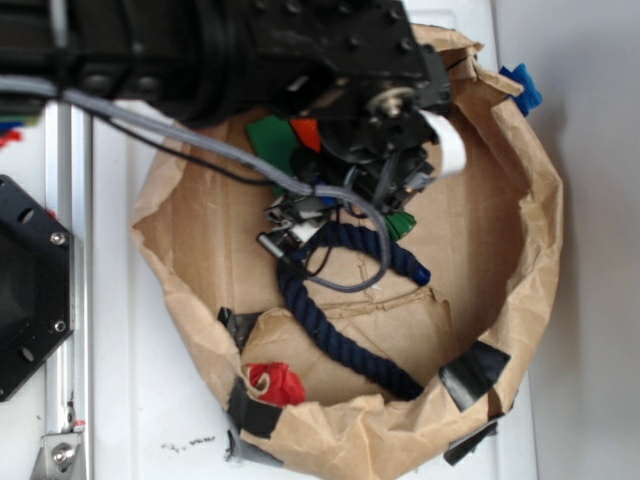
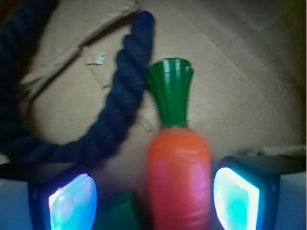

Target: Grab the carrot.

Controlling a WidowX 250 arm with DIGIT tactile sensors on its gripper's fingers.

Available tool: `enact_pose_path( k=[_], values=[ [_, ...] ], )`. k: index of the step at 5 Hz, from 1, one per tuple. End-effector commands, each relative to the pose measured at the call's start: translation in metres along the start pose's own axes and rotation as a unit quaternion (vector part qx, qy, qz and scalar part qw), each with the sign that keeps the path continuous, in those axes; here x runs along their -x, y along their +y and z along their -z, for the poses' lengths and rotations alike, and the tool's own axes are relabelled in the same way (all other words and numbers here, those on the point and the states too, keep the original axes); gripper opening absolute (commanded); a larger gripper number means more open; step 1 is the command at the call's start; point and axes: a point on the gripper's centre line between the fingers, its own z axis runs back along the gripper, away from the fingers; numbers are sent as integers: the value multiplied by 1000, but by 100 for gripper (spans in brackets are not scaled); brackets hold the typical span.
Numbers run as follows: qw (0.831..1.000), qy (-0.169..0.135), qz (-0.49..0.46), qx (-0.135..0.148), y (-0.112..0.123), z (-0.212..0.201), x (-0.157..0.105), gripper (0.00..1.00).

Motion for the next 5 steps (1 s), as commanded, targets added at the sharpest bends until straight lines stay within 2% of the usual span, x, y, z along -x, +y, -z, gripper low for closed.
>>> enact_pose_path(
  k=[1,2,4,5],
  values=[
    [1000,-6,1,-16,12,1,-9,100],
    [1000,3,4,-19,9,7,-9,100],
    [999,21,8,-42,7,29,-16,100],
    [999,23,5,-42,4,32,-19,16]
  ],
)
